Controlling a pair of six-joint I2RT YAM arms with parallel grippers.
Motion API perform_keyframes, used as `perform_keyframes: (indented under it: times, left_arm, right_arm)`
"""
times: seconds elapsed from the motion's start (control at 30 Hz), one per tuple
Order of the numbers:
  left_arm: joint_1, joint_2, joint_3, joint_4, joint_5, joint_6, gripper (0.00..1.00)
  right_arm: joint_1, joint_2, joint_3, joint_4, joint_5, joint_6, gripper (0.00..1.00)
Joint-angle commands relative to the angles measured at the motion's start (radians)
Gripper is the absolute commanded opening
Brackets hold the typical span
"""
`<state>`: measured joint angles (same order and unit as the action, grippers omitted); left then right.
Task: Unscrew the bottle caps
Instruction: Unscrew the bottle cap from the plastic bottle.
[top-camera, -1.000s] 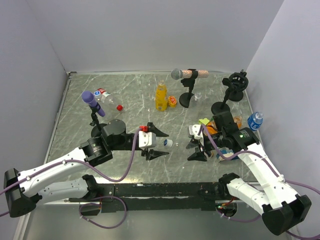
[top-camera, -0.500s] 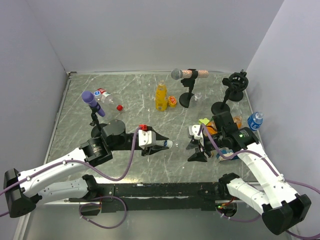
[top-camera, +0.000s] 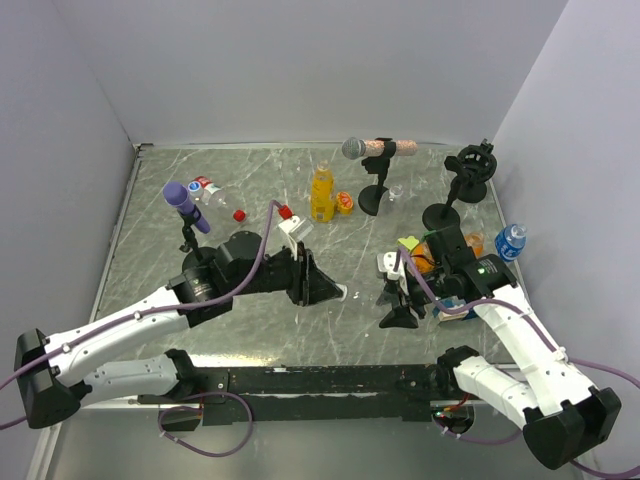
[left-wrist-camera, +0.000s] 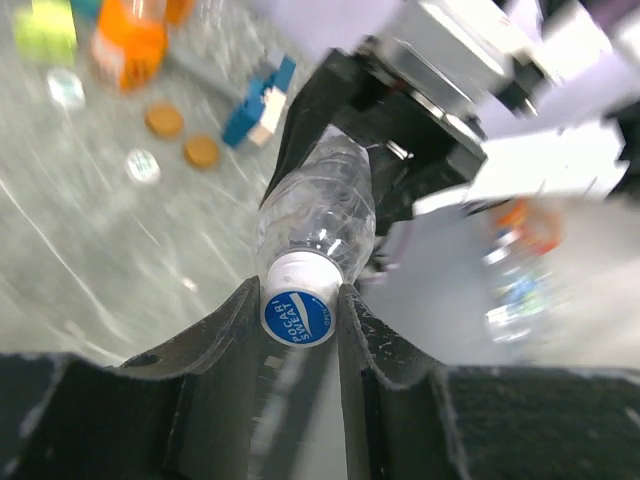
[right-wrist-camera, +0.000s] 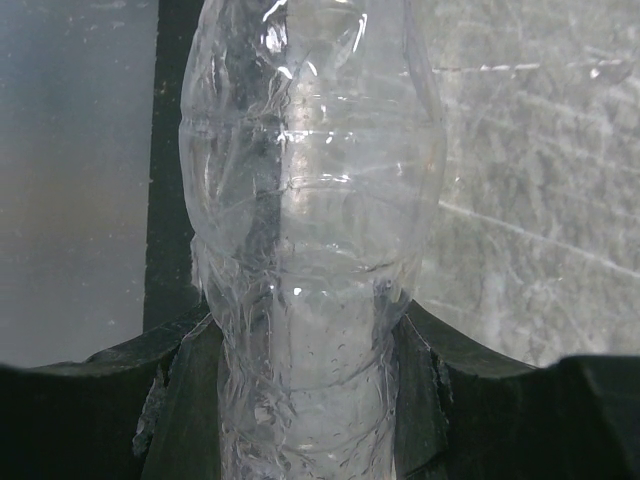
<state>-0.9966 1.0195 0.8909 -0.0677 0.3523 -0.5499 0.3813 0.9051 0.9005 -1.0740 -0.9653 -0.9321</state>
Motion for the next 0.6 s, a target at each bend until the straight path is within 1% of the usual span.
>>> perform_keyframes:
  times: [0.0,0.13,0.17,0.2,0.27,0.3,0.33,0.4,0.5,0.53,0.57]
  left_arm:
    - [-0.027,0.027,0.043,-0.081,0.03,-0.392,0.01]
    - [-0.028,0.056,0.108,-0.199,-0.044,-0.351,0.01]
    - [-0.028,0.059,0.111,-0.204,-0.053,-0.346,0.05]
    - [-0.028,0.059,0.112,-0.202,-0.061,-0.34,0.11]
    - [-0.028,0.05,0.112,-0.192,-0.07,-0.32,0.32]
    - [-0.028,0.039,0.112,-0.192,-0.084,-0.317,0.45]
    - [-0.028,0.025,0.111,-0.192,-0.105,-0.306,0.61]
    - [-0.028,-0.011,0.103,-0.172,-0.14,-0.269,0.75]
    - [-0.028,-0.102,0.077,-0.124,-0.193,-0.162,0.94]
    - [-0.028,-0.137,0.059,-0.094,-0.196,-0.118,0.99]
    - [-0.028,-0.178,0.03,-0.06,-0.188,-0.06,0.97]
  right_arm:
    - [-0.004,0.014,0.02,0.075,-0.047,-0.01,0.27]
    - [-0.004,0.006,0.021,0.071,-0.044,-0.007,0.27]
    - [-0.004,0.003,0.015,0.077,-0.044,-0.004,0.27]
    - [-0.004,-0.001,0.011,0.08,-0.041,-0.001,0.27]
    - [-0.005,-0.009,0.002,0.086,-0.039,0.003,0.27]
    - [-0.005,-0.011,-0.002,0.086,-0.039,0.003,0.27]
    - [-0.005,-0.011,-0.002,0.085,-0.039,0.003,0.27]
    - [-0.005,-0.008,0.0,0.085,-0.042,0.003,0.27]
    - [-0.007,0.0,0.008,0.082,-0.046,-0.004,0.27]
    - [-0.007,0.005,0.009,0.079,-0.047,-0.004,0.27]
    - [-0.007,0.006,0.011,0.078,-0.049,-0.007,0.27]
